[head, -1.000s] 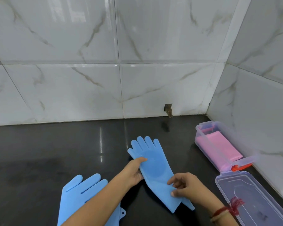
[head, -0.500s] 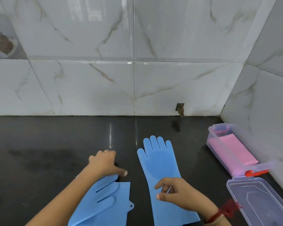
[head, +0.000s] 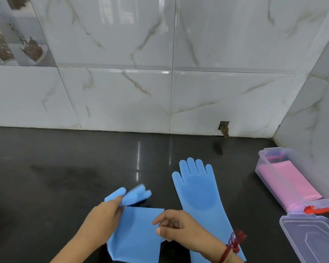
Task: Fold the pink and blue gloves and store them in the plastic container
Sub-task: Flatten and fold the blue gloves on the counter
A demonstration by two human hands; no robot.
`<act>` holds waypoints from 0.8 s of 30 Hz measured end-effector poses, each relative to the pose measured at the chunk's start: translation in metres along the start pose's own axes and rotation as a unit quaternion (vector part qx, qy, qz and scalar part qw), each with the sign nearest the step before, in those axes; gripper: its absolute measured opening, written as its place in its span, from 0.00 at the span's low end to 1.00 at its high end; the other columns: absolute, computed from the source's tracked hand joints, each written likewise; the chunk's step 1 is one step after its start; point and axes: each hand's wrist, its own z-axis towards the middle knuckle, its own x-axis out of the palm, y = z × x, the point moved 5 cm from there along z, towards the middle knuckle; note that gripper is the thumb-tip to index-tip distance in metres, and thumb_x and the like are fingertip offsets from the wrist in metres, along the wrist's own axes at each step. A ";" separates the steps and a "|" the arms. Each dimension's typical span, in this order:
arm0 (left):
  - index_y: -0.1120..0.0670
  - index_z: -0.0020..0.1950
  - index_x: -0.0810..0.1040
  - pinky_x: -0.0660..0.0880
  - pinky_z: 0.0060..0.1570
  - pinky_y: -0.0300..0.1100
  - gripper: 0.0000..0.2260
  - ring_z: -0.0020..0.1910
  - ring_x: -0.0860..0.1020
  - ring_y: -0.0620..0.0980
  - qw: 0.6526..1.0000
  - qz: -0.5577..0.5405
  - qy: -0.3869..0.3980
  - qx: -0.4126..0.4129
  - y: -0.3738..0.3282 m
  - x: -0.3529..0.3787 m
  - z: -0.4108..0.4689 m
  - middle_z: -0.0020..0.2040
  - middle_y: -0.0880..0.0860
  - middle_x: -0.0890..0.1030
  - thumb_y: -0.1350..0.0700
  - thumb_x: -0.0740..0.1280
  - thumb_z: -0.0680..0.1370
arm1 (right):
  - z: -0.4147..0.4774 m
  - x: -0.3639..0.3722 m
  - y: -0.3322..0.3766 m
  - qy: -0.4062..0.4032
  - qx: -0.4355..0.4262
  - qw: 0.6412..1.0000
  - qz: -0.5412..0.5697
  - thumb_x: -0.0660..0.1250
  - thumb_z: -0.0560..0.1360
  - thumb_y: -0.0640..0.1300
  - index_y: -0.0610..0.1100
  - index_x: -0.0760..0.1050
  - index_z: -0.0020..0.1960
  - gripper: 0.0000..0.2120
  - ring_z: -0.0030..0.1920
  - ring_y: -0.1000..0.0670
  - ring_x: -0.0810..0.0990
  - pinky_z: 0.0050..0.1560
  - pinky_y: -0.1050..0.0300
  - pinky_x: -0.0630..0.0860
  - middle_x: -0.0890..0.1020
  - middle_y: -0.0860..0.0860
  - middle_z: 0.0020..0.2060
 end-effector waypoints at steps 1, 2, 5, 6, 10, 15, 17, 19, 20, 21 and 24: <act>0.51 0.50 0.75 0.75 0.43 0.47 0.08 0.40 0.79 0.51 0.993 -0.115 -0.007 -0.020 -0.001 -0.008 0.003 0.41 0.50 0.81 0.52 0.58 0.82 | -0.001 -0.001 0.003 -0.018 -0.013 1.000 0.013 0.70 0.73 0.44 0.44 0.79 0.53 0.09 0.40 0.52 0.76 0.46 0.60 0.75 0.79 0.52 0.40; 0.52 0.47 0.76 0.76 0.43 0.50 0.08 0.40 0.81 0.52 0.969 -0.242 -0.004 -0.039 -0.006 -0.016 0.006 0.40 0.52 0.82 0.53 0.59 0.82 | -0.002 -0.004 0.007 -0.046 -0.026 0.998 0.025 0.71 0.72 0.45 0.46 0.79 0.55 0.12 0.41 0.52 0.77 0.48 0.60 0.75 0.80 0.53 0.43; 0.51 0.56 0.79 0.80 0.45 0.49 0.10 0.49 0.84 0.53 0.820 -0.566 0.046 -0.070 -0.045 -0.040 0.004 0.50 0.53 0.86 0.53 0.59 0.82 | -0.010 -0.008 0.018 -0.097 -0.070 0.991 0.060 0.74 0.66 0.58 0.63 0.64 0.68 0.33 0.62 0.65 0.72 0.63 0.65 0.70 0.72 0.65 0.64; 0.51 0.58 0.78 0.81 0.44 0.47 0.12 0.50 0.84 0.53 0.785 -0.614 0.062 -0.057 -0.063 -0.045 0.000 0.52 0.53 0.85 0.51 0.59 0.81 | -0.014 -0.006 0.025 -0.088 -0.094 0.990 0.060 0.74 0.64 0.62 0.67 0.57 0.70 0.41 0.67 0.68 0.64 0.68 0.64 0.64 0.65 0.69 0.68; 0.49 0.63 0.77 0.80 0.48 0.40 0.18 0.56 0.82 0.52 0.731 -0.667 0.138 0.044 -0.133 -0.051 -0.025 0.57 0.53 0.83 0.44 0.60 0.77 | -0.027 0.002 0.053 -0.092 -0.192 0.977 -0.001 0.77 0.61 0.61 0.69 0.39 0.72 0.55 0.74 0.64 0.52 0.73 0.52 0.62 0.49 0.70 0.74; 0.44 0.71 0.70 0.70 0.66 0.51 0.27 0.71 0.68 0.44 0.717 -0.636 0.235 0.164 -0.176 -0.065 -0.030 0.71 0.44 0.72 0.35 0.56 0.75 | -0.051 -0.042 0.073 -0.247 -0.273 0.929 0.034 0.73 0.70 0.44 0.57 0.50 0.75 0.43 0.68 0.61 0.69 0.61 0.58 0.76 0.67 0.64 0.70; 0.43 0.66 0.76 0.74 0.60 0.43 0.20 0.67 0.71 0.40 0.759 -0.611 0.153 0.165 -0.176 -0.069 -0.014 0.67 0.42 0.75 0.40 0.58 0.77 | -0.059 -0.069 0.073 -0.318 -0.267 0.906 0.086 0.67 0.74 0.36 0.52 0.64 0.70 0.28 0.65 0.56 0.75 0.60 0.59 0.76 0.75 0.54 0.66; 0.43 0.63 0.78 0.75 0.56 0.35 0.13 0.64 0.73 0.40 0.806 -0.586 0.026 0.083 -0.165 -0.059 0.009 0.65 0.43 0.76 0.48 0.63 0.79 | -0.061 -0.096 0.064 -0.319 -0.227 0.896 0.211 0.64 0.74 0.34 0.52 0.75 0.60 0.19 0.56 0.51 0.82 0.49 0.60 0.80 0.83 0.50 0.57; 0.45 0.66 0.75 0.74 0.59 0.37 0.16 0.66 0.72 0.43 0.809 -0.587 0.014 0.022 -0.159 -0.045 0.020 0.67 0.44 0.73 0.50 0.65 0.78 | -0.059 -0.107 0.056 -0.290 -0.196 0.894 0.281 0.65 0.74 0.37 0.51 0.78 0.58 0.16 0.53 0.48 0.83 0.46 0.58 0.81 0.84 0.49 0.54; 0.47 0.68 0.72 0.72 0.63 0.43 0.19 0.67 0.70 0.46 0.792 -0.607 0.042 -0.046 -0.155 -0.030 0.027 0.69 0.46 0.71 0.49 0.67 0.77 | -0.056 -0.116 0.048 -0.255 -0.165 0.890 0.340 0.66 0.73 0.39 0.49 0.78 0.58 0.15 0.53 0.45 0.83 0.46 0.54 0.82 0.84 0.47 0.54; 0.54 0.62 0.77 0.78 0.56 0.51 0.23 0.57 0.78 0.54 0.683 -0.672 0.241 -0.156 -0.161 0.016 0.035 0.60 0.55 0.79 0.42 0.69 0.72 | -0.040 -0.134 0.016 -0.192 -0.047 0.871 0.450 0.66 0.71 0.40 0.43 0.74 0.64 0.20 0.57 0.39 0.81 0.55 0.43 0.79 0.81 0.42 0.58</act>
